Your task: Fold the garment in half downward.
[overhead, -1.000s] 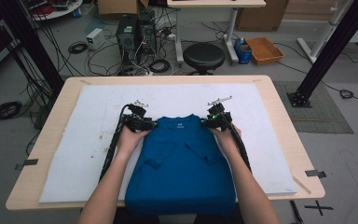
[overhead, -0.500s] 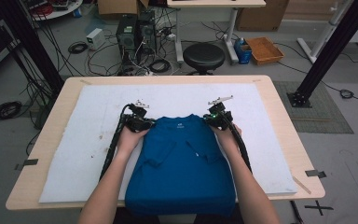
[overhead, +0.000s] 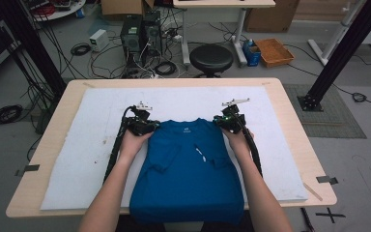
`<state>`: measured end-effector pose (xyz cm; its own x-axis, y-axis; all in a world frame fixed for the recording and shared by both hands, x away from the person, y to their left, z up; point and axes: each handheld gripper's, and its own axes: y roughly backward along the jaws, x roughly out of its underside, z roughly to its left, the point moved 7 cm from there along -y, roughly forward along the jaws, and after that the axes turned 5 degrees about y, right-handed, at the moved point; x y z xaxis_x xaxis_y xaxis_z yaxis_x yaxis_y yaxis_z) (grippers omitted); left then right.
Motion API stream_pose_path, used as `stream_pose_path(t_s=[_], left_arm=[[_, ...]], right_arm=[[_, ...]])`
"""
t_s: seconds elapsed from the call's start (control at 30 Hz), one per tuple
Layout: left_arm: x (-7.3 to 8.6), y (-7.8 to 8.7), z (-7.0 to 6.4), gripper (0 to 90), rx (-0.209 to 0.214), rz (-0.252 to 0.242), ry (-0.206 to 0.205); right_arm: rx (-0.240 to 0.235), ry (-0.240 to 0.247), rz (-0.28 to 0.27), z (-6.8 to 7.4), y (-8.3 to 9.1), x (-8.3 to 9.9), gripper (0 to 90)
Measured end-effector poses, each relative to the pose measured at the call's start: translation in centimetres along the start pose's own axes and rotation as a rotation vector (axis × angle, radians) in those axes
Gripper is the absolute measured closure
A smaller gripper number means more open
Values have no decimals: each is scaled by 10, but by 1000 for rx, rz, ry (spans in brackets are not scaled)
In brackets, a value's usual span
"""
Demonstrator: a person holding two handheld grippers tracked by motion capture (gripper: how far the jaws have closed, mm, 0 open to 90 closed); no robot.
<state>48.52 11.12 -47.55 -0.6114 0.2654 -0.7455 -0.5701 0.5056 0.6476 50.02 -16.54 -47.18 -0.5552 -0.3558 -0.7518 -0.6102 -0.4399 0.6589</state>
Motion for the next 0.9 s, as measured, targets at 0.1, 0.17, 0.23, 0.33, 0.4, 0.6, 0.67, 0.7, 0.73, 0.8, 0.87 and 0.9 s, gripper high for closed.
stream_pose_path(t_s=[0.1, 0.17, 0.23, 0.33, 0.4, 0.6, 0.67, 0.7, 0.73, 0.8, 0.87, 0.9], left_arm=[[-2, 2, 0, 859, 1, -12, -2], [-3, 3, 0, 859, -1, -13, -7], [-3, 5, 0, 859, -1, -20, -7], [-5, 7, 0, 859, 1, -28, -13], [-6, 9, -1, 859, 3, -36, -13], [-12, 16, -7, 859, 15, -59, -33], [-13, 19, -9, 859, 16, -64, -44], [-14, 20, -9, 859, 16, -66, -48], [-15, 22, -9, 859, 16, -69, -48], [-16, 24, -10, 859, 17, -76, -51], [-16, 27, -11, 859, 18, -79, -52], [-16, 28, -11, 859, 18, -78, -55]], right_arm=[[-6, -3, -14, 0, 2, -2, 868], [-5, 0, -24, 1, 3, -3, 868], [-8, -1, -28, 2, 4, -4, 868], [-6, -2, -39, 2, 7, -5, 868], [-6, -9, -49, 1, 9, -5, 868], [-14, -21, -75, -1, 16, -4, 868], [-20, -27, -86, 0, 19, -4, 868], [-23, -26, -88, 0, 21, -5, 868], [-24, -25, -94, 0, 23, -5, 869], [-27, -20, -101, 1, 25, -5, 868], [-29, -18, -110, 2, 28, -6, 868], [-30, -18, -114, 3, 30, -6, 868]])
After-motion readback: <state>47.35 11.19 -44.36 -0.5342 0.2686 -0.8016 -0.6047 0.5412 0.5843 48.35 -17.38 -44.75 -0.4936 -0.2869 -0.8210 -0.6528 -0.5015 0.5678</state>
